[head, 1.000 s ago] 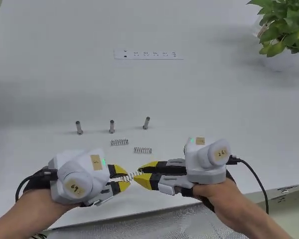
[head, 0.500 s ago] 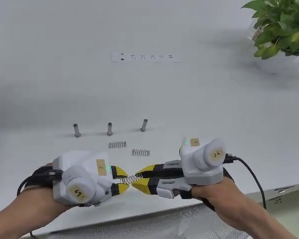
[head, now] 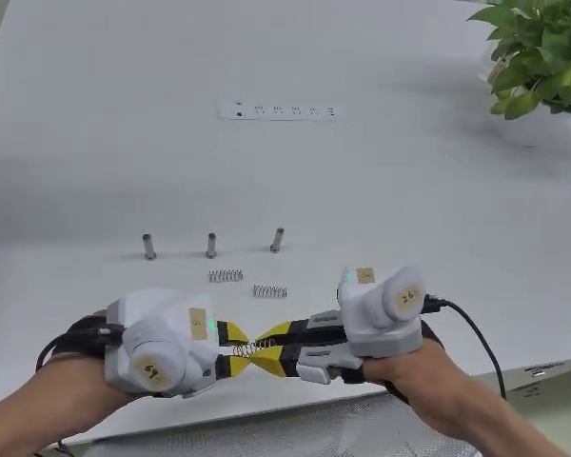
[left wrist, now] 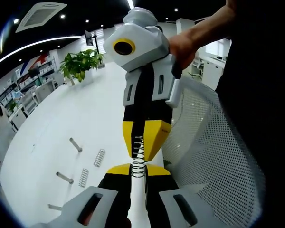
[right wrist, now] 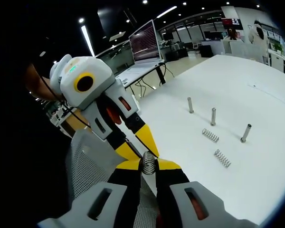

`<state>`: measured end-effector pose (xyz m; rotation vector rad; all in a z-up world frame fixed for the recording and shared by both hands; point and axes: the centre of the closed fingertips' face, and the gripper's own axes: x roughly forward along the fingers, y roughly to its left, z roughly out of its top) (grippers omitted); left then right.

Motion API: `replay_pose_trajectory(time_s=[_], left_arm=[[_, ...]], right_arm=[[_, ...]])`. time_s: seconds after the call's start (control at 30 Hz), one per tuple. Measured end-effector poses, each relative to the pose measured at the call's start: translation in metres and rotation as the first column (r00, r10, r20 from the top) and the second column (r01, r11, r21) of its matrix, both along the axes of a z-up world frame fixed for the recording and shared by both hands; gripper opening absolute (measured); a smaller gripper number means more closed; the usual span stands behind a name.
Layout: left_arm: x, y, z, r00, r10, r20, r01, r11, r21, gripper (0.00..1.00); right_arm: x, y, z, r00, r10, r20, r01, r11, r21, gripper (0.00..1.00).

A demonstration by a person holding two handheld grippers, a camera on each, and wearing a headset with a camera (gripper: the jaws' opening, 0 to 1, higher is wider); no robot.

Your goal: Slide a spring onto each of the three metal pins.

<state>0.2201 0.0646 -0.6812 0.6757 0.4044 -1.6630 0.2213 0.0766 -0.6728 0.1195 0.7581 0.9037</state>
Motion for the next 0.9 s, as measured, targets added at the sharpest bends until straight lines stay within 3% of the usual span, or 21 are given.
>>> replay_pose_trajectory(time_s=[0.3, 0.57, 0.73, 0.9], left_arm=[[0.012, 0.001, -0.001, 0.995, 0.093, -0.045, -0.094, 0.995, -0.023, 0.03], [0.025, 0.01, 0.001, 0.983, 0.177, -0.049, -0.179, 0.983, -0.032, 0.05], [0.039, 0.022, 0.003, 0.96, 0.266, -0.091, -0.271, 0.961, -0.052, 0.07], [0.059, 0.036, 0.007, 0.918, 0.372, -0.136, -0.385, 0.92, -0.08, 0.09]], right_arm=[[0.01, -0.001, 0.0, 1.0, -0.001, 0.005, 0.001, 1.0, -0.001, 0.08], [0.019, -0.001, 0.007, 1.0, 0.017, 0.024, -0.017, 1.0, 0.017, 0.08], [0.026, -0.008, 0.01, 0.999, 0.021, 0.032, -0.021, 1.0, 0.009, 0.08], [0.037, -0.014, 0.01, 0.999, 0.014, 0.043, -0.014, 1.0, -0.012, 0.08]])
